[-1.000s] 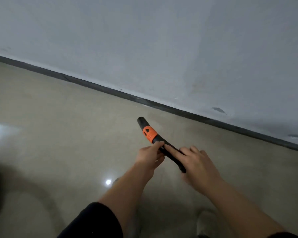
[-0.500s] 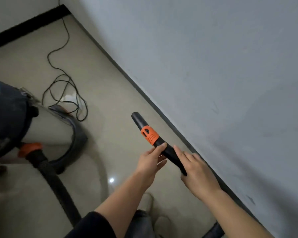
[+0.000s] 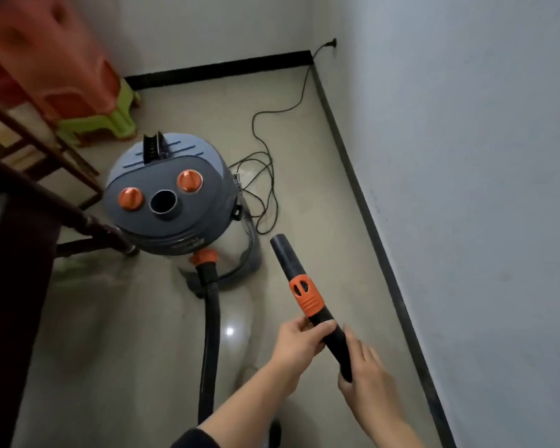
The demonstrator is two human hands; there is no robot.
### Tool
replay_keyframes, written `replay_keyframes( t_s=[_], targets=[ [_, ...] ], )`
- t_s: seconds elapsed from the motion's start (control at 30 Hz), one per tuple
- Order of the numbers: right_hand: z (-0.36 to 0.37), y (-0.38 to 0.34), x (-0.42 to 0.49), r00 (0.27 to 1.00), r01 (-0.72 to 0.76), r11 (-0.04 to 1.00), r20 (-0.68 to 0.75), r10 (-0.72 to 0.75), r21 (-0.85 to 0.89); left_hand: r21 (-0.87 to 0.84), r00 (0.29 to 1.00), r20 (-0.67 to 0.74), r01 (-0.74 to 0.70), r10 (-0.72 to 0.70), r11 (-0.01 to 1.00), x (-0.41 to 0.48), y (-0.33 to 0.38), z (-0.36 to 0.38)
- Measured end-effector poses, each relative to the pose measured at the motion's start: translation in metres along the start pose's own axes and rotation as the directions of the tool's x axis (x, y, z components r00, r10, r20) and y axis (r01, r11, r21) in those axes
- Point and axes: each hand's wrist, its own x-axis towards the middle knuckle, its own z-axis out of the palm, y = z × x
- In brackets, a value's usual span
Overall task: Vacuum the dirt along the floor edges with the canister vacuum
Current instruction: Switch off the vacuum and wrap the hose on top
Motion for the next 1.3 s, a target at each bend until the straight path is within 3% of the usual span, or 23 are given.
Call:
replay_keyframes(
  t_s=[0.33, 0.57, 0.7, 0.8, 0.9, 1.07, 1.17, 1.3],
  targets=[
    [0.01, -0.079, 0.108, 0.987, 0.12, 0.991, 0.115, -0.113, -0.055, -0.189, 0.986, -0.143, -0.115, 0.089, 0.975, 0.047, 0.071, -0.083],
    [-0.029, -0.138, 0.177, 0.914, 0.179, 0.973, 0.342, -0.219, 0.144, -0.29, 0.94, -0.306, -0.24, 0.148, 0.927, 0.054, 0.115, -0.132],
    [-0.064, -0.19, 0.232, 0.929, 0.287, 0.936, 0.18, -0.324, 0.206, -0.379, 0.91, -0.392, -0.294, 0.136, 0.877, 0.058, 0.134, -0.166],
    [-0.072, -0.248, 0.273, 0.893, 0.426, 0.88, 0.062, -0.446, 0.209, -0.377, 0.892, -0.437, -0.3, 0.117, 0.876, 0.062, 0.133, -0.188],
    [-0.055, -0.318, 0.304, 0.832, 0.505, 0.833, 0.128, -0.539, 0.226, -0.377, 0.887, -0.454, -0.28, 0.087, 0.883, 0.063, 0.121, -0.204],
    [-0.004, -0.405, 0.319, 0.81, 0.416, 0.907, 0.426, -0.404, 0.069, -0.41, 0.892, -0.449, -0.255, 0.049, 0.876, 0.068, 0.099, -0.22],
    [0.014, -0.425, 0.319, 0.845, 0.4, 0.911, 0.427, -0.322, -0.103, -0.412, 0.901, -0.431, -0.253, 0.057, 0.875, 0.069, 0.094, -0.226],
    [0.023, -0.433, 0.324, 0.884, 0.35, 0.921, 0.386, -0.266, -0.168, -0.431, 0.905, -0.418, -0.268, 0.073, 0.862, 0.067, 0.092, -0.239]
  ],
)
